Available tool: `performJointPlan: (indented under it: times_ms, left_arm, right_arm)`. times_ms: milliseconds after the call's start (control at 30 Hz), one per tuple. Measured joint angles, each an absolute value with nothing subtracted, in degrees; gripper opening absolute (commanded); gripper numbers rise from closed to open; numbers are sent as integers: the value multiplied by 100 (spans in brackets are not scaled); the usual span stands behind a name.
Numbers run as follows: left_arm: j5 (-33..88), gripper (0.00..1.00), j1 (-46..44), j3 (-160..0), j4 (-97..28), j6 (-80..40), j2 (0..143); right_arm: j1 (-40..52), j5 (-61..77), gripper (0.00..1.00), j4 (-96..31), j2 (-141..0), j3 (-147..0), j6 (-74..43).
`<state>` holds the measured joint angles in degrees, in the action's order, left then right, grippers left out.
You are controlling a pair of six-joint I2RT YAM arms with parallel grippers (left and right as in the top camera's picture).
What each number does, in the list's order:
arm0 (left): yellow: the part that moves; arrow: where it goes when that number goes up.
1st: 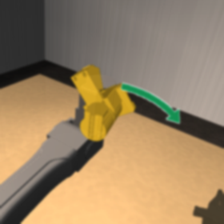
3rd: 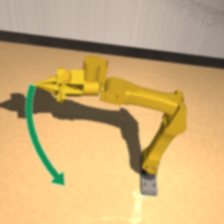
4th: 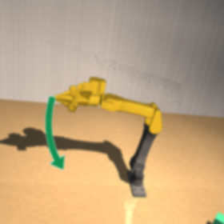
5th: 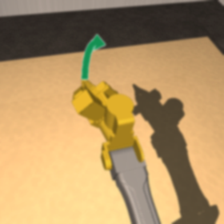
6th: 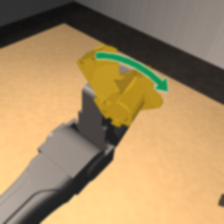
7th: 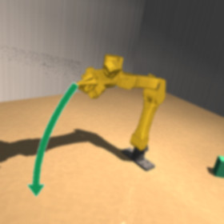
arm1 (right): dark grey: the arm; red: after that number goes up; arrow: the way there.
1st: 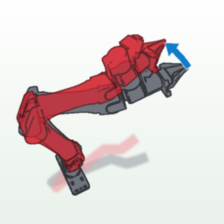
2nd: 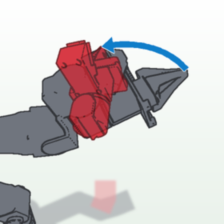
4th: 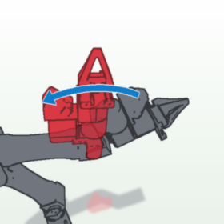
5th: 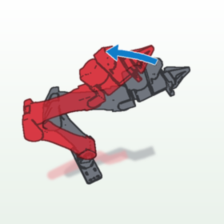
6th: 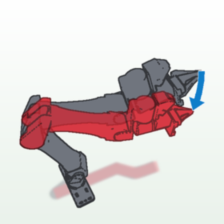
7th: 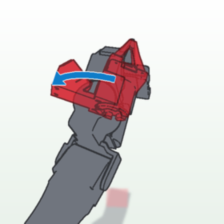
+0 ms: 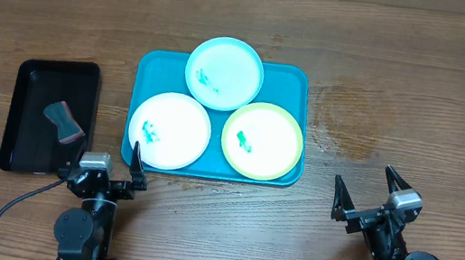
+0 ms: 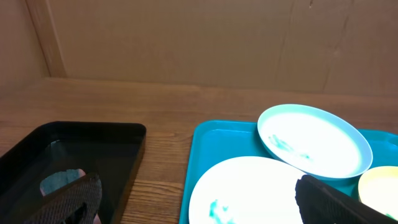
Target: Clean dirty plates on tray and stack at the side
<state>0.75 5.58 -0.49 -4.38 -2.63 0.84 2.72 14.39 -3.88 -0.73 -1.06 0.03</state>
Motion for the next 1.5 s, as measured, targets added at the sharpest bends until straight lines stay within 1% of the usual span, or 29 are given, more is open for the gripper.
performJointPlan:
  times_ms: [800,933,1100,1167,1333,1400,1500]
  left_arm:
    - [75,100,558,-49,-432,-266,84]
    - [215,100,558,-49,-239,-585,84]
    - [781,100,558,-45,727,-1494,91]
    - [913,100,558,-45,1240,-1653,86]
    - [1035,100,558,-54,3015,-1695,84]
    - [958,100,558,-110,3240,-1610,80]
    - [755,100,558,-316,2961,-1483,80]
  right_arm:
    - [272,1439,100,-388,-73,-106,1]
    - [272,1439,100,-390,-73,-106,1]
    - [272,1439,100,-386,-73,-106,1]
    - [272,1437,100,-388,-73,-106,5]
    - [272,1439,100,-384,-73,-106,3]
    - [272,1437,100,-388,-73,-106,3]
    - [272,1437,100,-388,-73,-106,-1]
